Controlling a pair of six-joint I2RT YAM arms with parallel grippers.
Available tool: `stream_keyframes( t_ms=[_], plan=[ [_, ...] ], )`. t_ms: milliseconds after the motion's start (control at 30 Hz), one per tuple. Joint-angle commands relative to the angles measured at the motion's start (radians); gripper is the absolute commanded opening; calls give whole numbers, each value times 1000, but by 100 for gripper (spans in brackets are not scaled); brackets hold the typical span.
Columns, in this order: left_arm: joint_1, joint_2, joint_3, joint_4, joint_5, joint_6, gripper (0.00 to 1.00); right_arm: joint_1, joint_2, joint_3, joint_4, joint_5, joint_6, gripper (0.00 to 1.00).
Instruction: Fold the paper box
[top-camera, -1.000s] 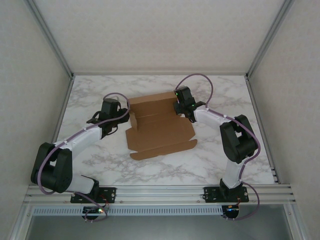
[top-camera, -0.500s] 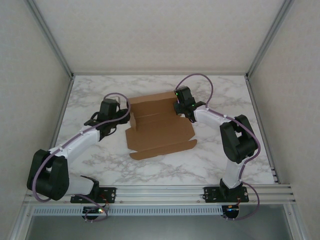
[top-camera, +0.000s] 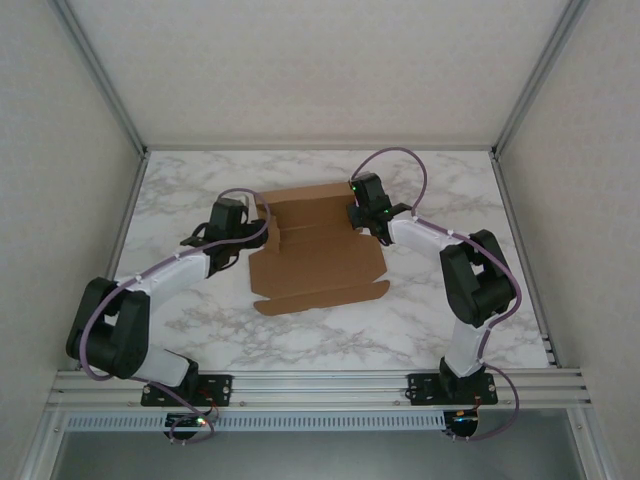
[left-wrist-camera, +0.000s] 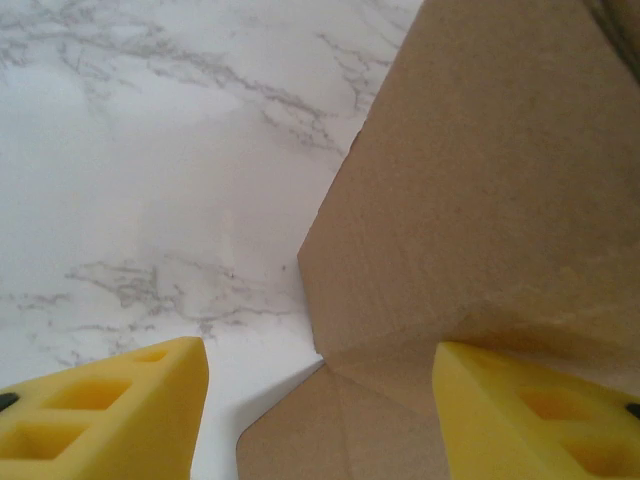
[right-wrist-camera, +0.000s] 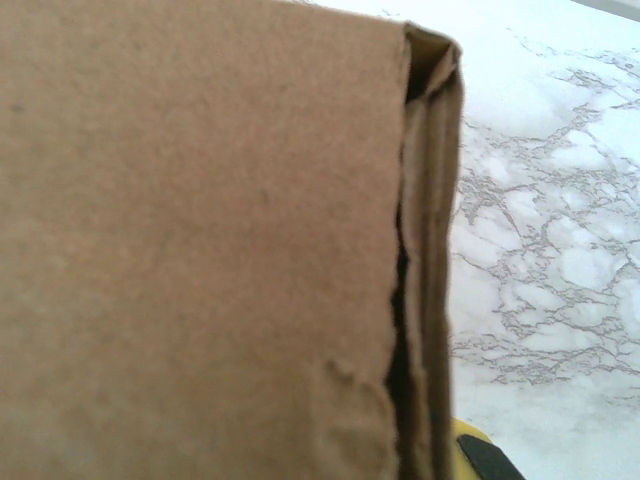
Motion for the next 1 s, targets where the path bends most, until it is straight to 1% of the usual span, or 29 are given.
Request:
stream_keyframes(
  t_ms=[0, 133, 267, 400, 600, 667, 733, 900, 967],
  plan=[
    [-21, 15, 15, 112, -35, 43, 62, -8, 8, -45, -86, -26, 7, 0],
    [-25, 25, -11, 220, -32, 94, 66, -9, 7, -48, -80, -33, 4, 0],
    [-27, 44, -1, 259, -25, 138, 69, -9, 8, -48, -83, -34, -1, 0],
    [-26, 82, 18, 264, -38, 177, 68, -9, 9, -51, -78, -35, -2, 0],
    [-24, 140, 16, 295, -33, 227, 63, -8, 14, -50, -76, -38, -5, 0],
    [-23, 156, 31, 297, -47, 238, 62, -9, 13, -50, -76, -38, -7, 0],
    [-21, 176, 58, 283, -54, 233, 58, -8, 14, -51, -76, -37, -7, 0],
    [-21, 218, 97, 256, -76, 227, 33, -8, 14, -50, -78, -31, -1, 0],
    [-22, 219, 90, 267, -87, 224, 26, -8, 13, -52, -78, -26, 3, 0]
  ],
)
